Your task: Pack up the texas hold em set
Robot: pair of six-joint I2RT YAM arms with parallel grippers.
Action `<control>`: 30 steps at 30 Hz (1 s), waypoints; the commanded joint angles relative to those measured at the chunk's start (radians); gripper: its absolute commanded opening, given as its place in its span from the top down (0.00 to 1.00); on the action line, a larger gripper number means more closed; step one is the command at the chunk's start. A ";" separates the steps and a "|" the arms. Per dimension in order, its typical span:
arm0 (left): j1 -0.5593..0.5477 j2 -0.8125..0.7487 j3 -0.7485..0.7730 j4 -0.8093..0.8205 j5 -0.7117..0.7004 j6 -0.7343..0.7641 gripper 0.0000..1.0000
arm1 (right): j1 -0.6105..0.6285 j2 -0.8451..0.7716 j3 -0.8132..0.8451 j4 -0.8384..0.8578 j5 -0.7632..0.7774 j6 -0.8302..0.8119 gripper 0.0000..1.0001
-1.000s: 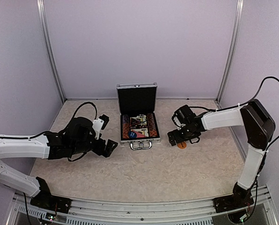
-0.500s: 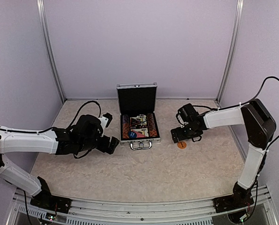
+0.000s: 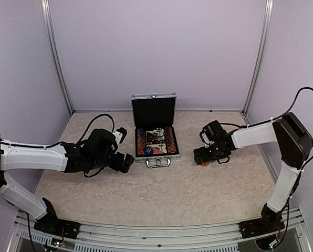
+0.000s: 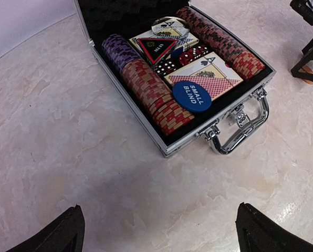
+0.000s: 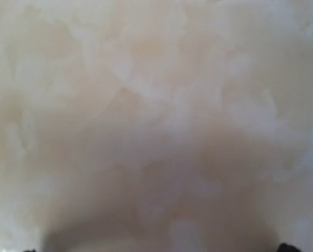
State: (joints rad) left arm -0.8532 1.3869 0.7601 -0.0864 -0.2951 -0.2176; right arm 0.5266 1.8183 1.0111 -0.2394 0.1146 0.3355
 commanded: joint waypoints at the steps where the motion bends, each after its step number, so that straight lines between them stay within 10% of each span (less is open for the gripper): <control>1: -0.007 0.010 0.027 0.003 0.006 -0.012 0.01 | -0.009 -0.028 -0.062 -0.028 -0.049 0.024 0.02; 30: -0.014 0.017 0.029 -0.003 0.008 -0.012 0.01 | 0.062 -0.010 -0.146 -0.007 -0.107 0.050 0.24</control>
State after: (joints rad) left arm -0.8604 1.4258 0.7773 -0.0872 -0.2787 -0.2245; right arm 0.5674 1.7576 0.9123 -0.1860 0.1310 0.3550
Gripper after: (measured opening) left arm 0.990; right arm 0.771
